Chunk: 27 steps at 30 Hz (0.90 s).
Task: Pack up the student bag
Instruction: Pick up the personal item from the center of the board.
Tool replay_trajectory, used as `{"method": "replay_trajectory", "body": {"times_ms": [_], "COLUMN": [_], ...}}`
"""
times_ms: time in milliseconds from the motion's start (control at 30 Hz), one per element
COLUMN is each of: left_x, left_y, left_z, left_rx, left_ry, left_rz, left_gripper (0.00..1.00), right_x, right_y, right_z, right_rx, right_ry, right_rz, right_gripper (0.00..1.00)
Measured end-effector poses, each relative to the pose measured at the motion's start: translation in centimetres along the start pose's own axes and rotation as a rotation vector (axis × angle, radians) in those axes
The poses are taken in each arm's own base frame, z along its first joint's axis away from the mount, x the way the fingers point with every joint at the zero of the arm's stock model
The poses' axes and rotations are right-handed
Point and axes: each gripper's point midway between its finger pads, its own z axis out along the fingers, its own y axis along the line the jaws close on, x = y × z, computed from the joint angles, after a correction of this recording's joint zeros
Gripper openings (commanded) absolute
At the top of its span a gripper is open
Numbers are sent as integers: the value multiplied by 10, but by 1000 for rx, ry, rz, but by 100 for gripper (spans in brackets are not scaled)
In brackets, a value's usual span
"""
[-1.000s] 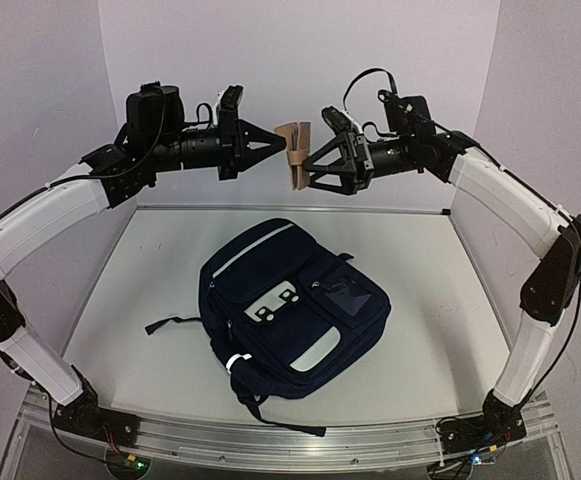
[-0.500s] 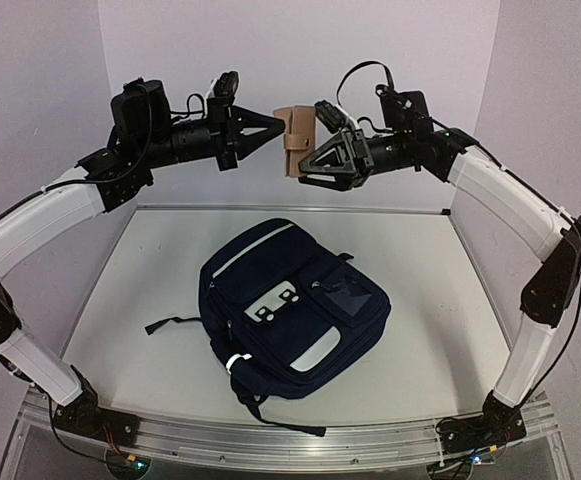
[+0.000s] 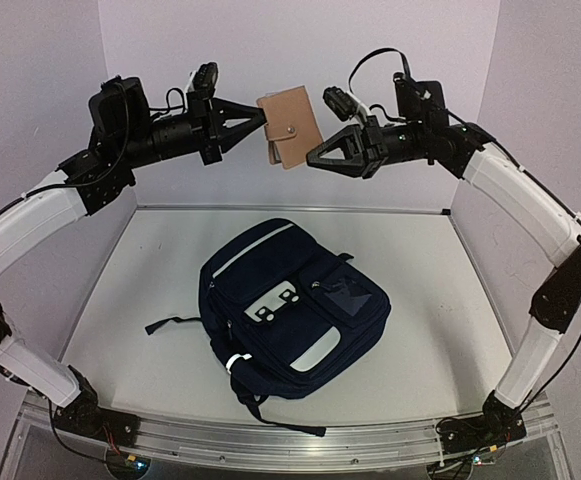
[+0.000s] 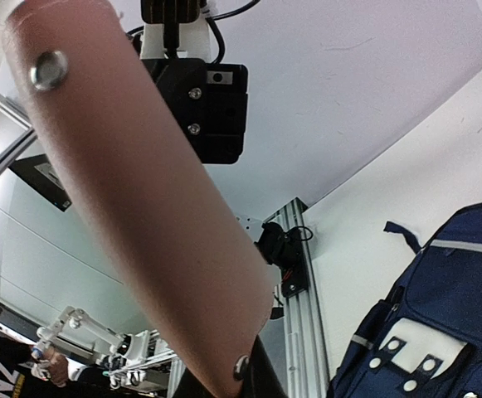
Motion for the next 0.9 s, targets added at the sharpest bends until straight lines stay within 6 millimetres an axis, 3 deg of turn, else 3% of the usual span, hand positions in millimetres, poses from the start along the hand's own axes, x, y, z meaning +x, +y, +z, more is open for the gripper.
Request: {"method": "replay_trajectory", "body": {"times_ms": [33, 167, 300, 533, 667, 800, 900], "left_x": [-1, -3, 2, 8, 8, 7, 17], "left_y": [1, 10, 25, 48, 38, 21, 29], "left_z": [0, -1, -3, -21, -36, -31, -26], "left_rx": [-7, -44, -114, -341, -402, -367, -356], "left_ry": [-5, -21, -8, 39, 89, 146, 201], "left_rz": [2, -1, -9, 50, 97, 131, 122], "left_gripper": [5, 40, 66, 96, 100, 99, 94], "right_x": [0, -1, 4, 36, 55, 66, 72], "right_y": [3, 15, 23, 1, -17, -29, -34], "right_z": [-1, -5, -6, -5, -2, 0, 1], "right_rx": [-1, -5, -10, 16, 32, 43, 48], "right_ry": [-2, -10, -9, 20, 45, 62, 70], "right_rz": [2, -19, -27, 30, 79, 113, 123], "right_gripper": [0, 0, 0, 0, 0, 0, 0]}}
